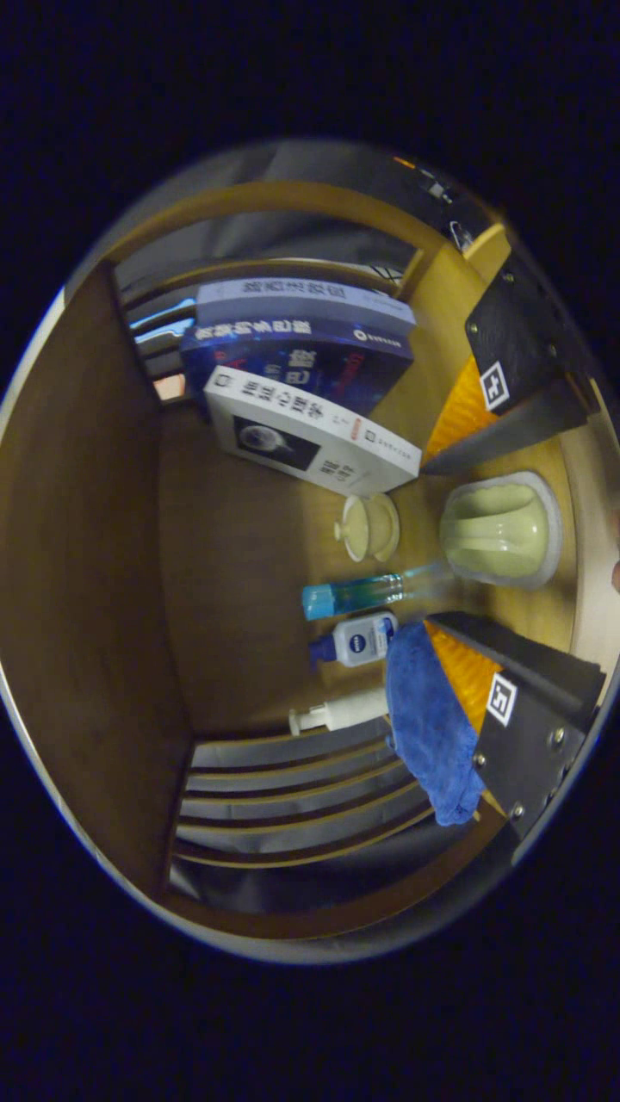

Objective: Pull open the drawer, take out the items inside it, and place them on the countertop above the cabinet.

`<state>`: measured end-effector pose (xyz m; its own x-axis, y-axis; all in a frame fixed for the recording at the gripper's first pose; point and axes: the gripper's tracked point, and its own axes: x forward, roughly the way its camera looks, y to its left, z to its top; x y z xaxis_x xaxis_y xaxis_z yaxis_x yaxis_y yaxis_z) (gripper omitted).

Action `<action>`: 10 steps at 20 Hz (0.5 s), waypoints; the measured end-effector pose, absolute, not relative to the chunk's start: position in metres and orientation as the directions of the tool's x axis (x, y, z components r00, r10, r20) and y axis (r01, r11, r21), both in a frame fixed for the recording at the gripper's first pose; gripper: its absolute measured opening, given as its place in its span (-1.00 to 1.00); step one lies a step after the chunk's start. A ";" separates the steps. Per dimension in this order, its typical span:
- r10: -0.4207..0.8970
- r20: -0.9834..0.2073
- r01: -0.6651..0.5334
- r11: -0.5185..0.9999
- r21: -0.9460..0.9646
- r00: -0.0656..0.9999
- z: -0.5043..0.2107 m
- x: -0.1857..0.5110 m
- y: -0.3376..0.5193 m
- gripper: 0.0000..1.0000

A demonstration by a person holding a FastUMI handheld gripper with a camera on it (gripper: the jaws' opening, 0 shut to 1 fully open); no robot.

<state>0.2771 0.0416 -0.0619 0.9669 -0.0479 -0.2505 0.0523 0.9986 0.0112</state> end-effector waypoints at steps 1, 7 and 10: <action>-0.051 -0.226 0.052 0.999 0.000 0.973 -0.051 0.267 0.043 0.82; -0.051 -0.136 0.038 0.995 -0.091 0.989 -0.010 0.180 0.048 0.97; -0.009 -0.099 -0.001 0.995 -0.098 0.995 -0.010 0.136 0.054 0.97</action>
<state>0.1364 0.0540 -0.0100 0.9950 -0.0086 -0.0994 -0.0012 0.9952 -0.0983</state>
